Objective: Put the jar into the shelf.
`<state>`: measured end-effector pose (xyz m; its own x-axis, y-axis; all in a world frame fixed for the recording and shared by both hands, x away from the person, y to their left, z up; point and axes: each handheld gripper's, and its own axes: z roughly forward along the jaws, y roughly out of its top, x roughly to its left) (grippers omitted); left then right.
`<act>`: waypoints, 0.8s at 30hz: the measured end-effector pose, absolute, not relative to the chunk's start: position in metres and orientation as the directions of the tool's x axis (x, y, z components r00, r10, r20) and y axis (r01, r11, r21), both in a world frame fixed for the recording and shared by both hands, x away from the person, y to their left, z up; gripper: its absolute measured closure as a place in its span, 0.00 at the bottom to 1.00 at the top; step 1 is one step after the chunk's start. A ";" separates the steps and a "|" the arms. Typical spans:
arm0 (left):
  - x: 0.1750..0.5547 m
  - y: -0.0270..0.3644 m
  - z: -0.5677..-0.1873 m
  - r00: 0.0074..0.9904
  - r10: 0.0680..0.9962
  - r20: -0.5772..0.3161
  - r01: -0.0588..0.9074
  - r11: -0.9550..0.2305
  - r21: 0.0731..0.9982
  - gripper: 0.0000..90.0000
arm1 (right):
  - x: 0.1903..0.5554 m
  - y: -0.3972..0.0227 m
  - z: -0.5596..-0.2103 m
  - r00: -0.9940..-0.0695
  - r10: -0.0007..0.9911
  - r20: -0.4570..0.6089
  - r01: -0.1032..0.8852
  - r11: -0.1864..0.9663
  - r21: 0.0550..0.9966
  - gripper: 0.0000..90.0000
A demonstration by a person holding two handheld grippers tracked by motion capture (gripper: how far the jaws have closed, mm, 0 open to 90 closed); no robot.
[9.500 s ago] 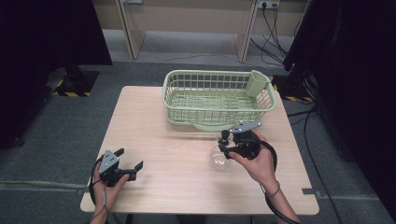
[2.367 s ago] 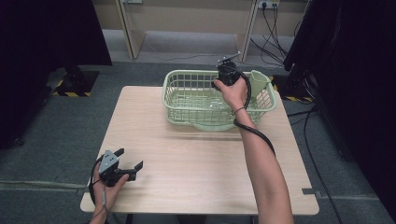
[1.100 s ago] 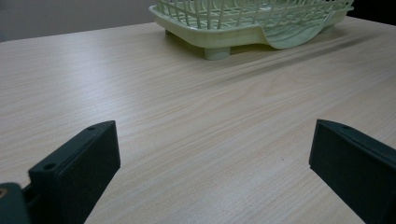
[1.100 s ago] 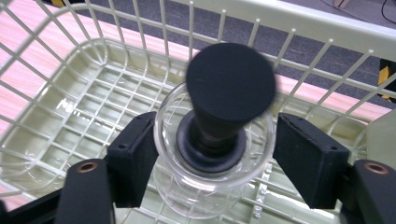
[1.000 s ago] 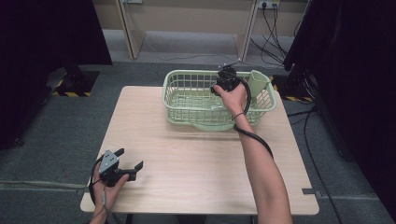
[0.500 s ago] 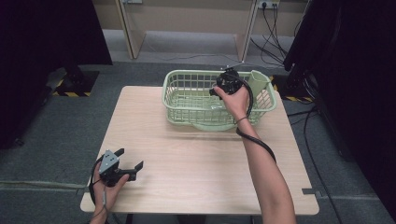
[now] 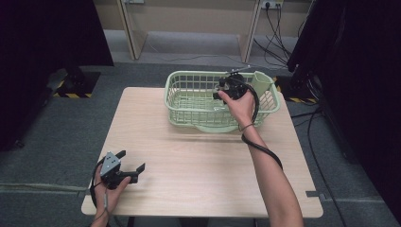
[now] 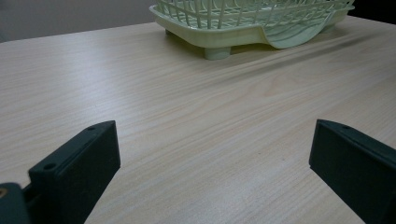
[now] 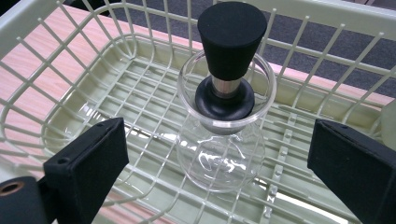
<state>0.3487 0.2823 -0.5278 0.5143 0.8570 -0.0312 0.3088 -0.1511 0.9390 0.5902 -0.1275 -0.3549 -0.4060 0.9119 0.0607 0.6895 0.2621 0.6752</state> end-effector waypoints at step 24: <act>0.349 0.282 -0.528 0.513 0.858 -0.030 0.310 -0.152 0.938 0.02 | 0.564 -0.143 -0.356 -0.417 0.907 0.058 0.658 0.257 0.708 0.06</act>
